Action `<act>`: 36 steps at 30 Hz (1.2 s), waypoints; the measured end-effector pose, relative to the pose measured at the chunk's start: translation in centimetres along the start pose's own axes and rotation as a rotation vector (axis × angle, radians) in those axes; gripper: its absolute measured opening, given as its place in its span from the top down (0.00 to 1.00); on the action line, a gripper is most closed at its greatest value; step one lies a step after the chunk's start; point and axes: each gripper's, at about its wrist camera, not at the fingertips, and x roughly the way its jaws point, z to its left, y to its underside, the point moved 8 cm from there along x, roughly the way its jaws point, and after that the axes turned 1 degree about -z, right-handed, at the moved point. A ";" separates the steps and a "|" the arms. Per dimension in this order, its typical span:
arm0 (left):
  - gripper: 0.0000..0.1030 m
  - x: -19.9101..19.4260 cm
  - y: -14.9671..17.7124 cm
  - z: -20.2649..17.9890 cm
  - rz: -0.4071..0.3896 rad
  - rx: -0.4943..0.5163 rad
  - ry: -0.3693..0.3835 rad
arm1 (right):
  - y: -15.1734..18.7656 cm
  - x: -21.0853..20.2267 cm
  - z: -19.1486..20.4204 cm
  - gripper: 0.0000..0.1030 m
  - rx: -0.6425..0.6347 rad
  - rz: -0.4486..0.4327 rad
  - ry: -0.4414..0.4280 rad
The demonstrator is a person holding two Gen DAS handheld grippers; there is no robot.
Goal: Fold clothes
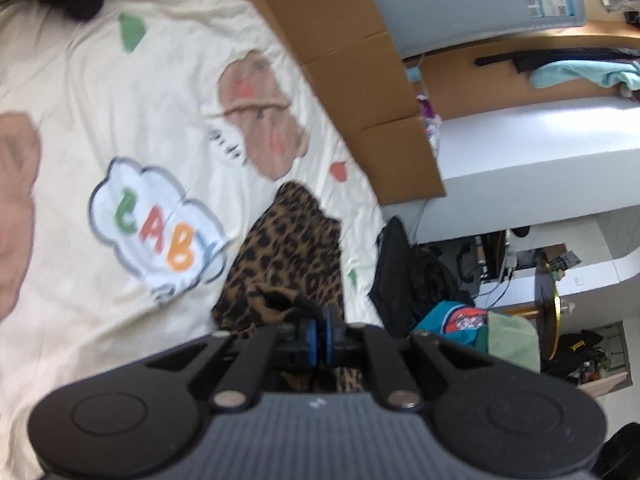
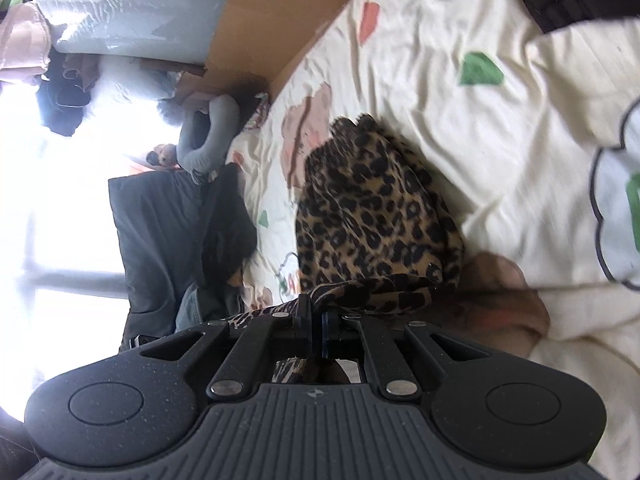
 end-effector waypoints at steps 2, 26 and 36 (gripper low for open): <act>0.96 0.2 -0.6 -0.6 -0.013 0.013 0.012 | -0.7 0.0 0.5 0.98 -0.008 -0.013 -0.007; 0.96 6.0 -5.4 3.9 -0.095 -0.011 -0.091 | -7.0 4.9 -4.2 0.98 0.034 -0.088 0.132; 0.96 8.9 -6.4 7.3 -0.091 -0.043 -0.185 | -7.8 7.6 -8.0 0.98 0.093 -0.080 0.211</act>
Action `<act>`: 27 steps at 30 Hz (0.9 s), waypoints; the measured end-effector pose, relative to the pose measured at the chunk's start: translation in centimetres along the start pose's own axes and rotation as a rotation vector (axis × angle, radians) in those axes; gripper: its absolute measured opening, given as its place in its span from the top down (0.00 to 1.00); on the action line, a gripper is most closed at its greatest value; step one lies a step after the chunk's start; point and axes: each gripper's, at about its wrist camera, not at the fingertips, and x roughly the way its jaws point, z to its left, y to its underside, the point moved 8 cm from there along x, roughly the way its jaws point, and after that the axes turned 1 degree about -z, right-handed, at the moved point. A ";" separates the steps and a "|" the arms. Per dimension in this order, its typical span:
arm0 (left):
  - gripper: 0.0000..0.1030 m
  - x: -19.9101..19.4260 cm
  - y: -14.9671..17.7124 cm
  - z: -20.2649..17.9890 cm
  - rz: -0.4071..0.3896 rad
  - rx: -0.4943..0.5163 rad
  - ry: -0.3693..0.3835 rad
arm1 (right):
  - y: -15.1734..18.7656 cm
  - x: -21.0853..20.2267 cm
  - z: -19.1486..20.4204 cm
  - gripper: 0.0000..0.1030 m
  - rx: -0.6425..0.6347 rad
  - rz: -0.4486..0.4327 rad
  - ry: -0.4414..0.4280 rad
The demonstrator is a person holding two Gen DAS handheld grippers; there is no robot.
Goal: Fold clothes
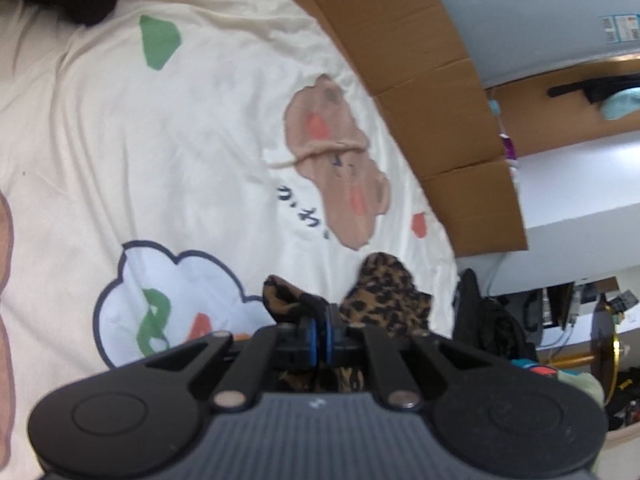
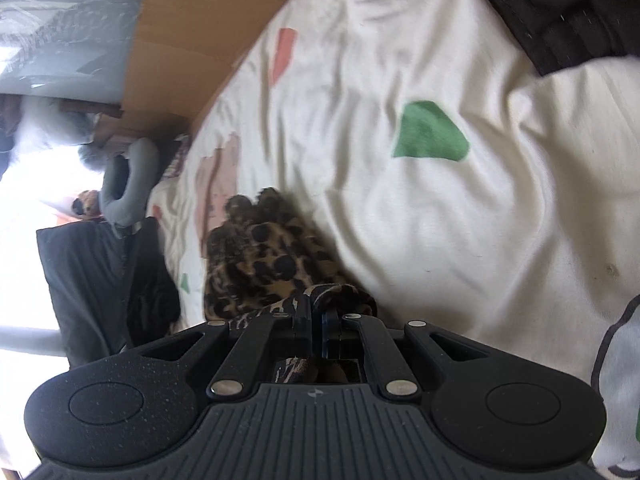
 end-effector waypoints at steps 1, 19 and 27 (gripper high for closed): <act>0.96 0.4 0.0 0.3 0.001 -0.009 -0.008 | -0.1 0.2 -0.2 0.97 0.003 0.000 0.005; 0.41 -1.4 1.9 -0.2 0.012 0.005 -0.058 | 1.1 -1.5 2.9 0.47 -0.056 0.021 -0.074; 0.41 0.7 5.7 -0.8 0.086 -0.001 -0.040 | 3.1 0.0 3.6 0.47 -0.076 0.053 -0.071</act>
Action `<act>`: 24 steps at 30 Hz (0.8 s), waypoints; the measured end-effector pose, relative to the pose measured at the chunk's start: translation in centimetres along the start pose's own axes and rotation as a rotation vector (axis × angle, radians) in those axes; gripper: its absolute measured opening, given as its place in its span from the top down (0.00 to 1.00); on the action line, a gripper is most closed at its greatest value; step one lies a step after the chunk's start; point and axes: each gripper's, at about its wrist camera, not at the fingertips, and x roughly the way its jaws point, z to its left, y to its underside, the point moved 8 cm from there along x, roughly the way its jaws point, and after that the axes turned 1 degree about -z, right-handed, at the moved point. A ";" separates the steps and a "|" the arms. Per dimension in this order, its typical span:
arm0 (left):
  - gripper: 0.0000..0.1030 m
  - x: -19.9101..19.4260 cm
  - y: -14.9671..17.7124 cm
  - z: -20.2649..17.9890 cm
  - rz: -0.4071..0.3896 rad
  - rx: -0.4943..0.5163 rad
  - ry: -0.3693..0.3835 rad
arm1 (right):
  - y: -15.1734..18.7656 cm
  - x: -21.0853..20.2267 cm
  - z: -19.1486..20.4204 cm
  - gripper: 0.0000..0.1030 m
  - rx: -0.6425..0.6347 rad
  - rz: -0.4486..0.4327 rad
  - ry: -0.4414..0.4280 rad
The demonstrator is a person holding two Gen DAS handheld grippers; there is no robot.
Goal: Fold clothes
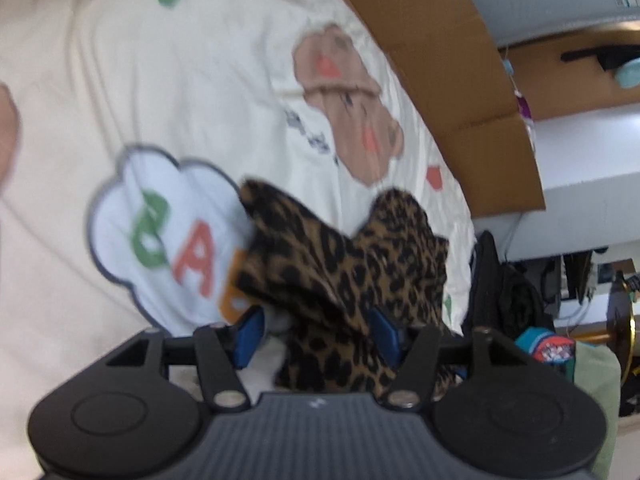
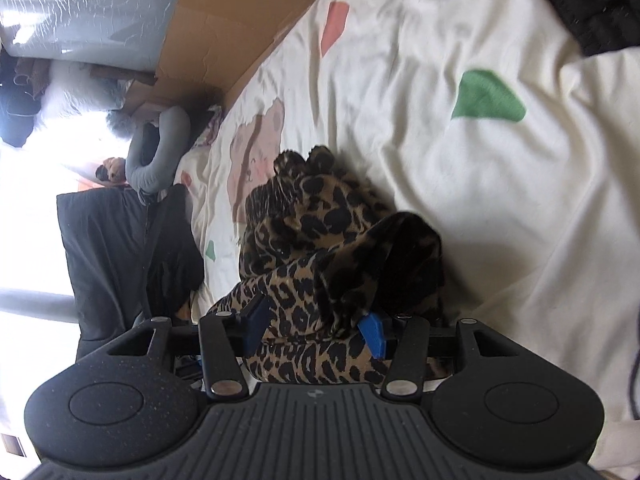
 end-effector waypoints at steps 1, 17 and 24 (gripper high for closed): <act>0.41 0.6 0.4 -0.3 0.011 0.007 0.003 | 0.1 0.3 0.0 0.47 0.002 0.004 0.000; 0.44 2.0 -2.1 -4.2 -0.068 0.123 0.003 | -0.6 5.1 2.8 0.47 -0.051 0.027 -0.004; 0.44 2.7 -3.5 -6.1 -0.099 0.166 0.011 | -2.7 5.5 3.6 0.47 -0.060 -0.020 -0.001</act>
